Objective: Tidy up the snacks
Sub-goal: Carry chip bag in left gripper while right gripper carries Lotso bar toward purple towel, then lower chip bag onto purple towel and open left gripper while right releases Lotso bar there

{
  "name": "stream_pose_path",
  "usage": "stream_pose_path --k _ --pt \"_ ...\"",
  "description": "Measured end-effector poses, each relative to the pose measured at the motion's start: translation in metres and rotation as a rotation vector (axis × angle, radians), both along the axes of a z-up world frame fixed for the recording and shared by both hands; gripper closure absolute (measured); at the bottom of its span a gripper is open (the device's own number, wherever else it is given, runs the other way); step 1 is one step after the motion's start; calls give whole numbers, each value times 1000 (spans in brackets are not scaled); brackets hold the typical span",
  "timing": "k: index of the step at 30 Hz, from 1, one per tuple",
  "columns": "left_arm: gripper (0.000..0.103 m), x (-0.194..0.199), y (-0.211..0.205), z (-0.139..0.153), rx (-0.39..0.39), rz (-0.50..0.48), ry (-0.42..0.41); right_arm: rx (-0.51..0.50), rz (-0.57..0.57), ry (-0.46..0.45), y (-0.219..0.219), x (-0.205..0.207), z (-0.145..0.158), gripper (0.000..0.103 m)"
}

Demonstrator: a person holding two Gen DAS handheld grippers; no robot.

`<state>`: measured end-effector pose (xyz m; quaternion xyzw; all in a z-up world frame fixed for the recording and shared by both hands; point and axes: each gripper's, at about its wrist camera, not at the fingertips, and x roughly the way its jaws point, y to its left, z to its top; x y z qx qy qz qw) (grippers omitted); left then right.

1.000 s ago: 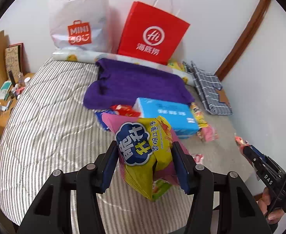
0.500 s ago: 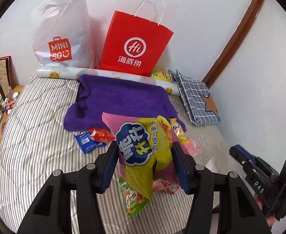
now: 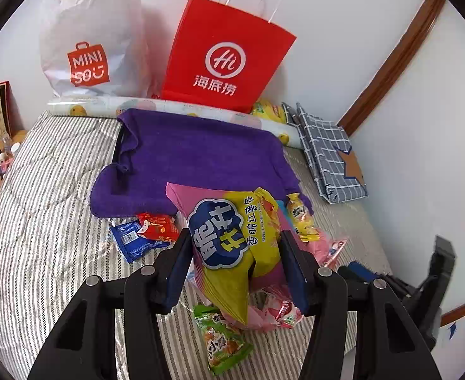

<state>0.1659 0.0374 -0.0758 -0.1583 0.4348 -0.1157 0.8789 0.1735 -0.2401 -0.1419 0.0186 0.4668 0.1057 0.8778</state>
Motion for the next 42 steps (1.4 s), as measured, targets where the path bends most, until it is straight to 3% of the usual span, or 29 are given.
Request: stream_pose_path --k 6,14,20,24,32,42 --pt "49 15 -3 -8 5 -10 19 74 -41 90 -11 12 -33 72" --pt "49 25 -4 -16 9 -23 33 96 -64 95 -7 24 -45 69" --pt "49 24 -5 -20 2 -32 41 77 -66 98 -8 18 -48 79" --pt "49 19 -5 -19 -7 -36 34 55 -77 64 -14 7 -34 85" --pt "49 7 -8 -8 -16 -46 11 68 -85 -34 -17 -9 9 85" --pt "49 6 -2 15 -7 -25 -42 58 -25 -147 6 5 55 85"
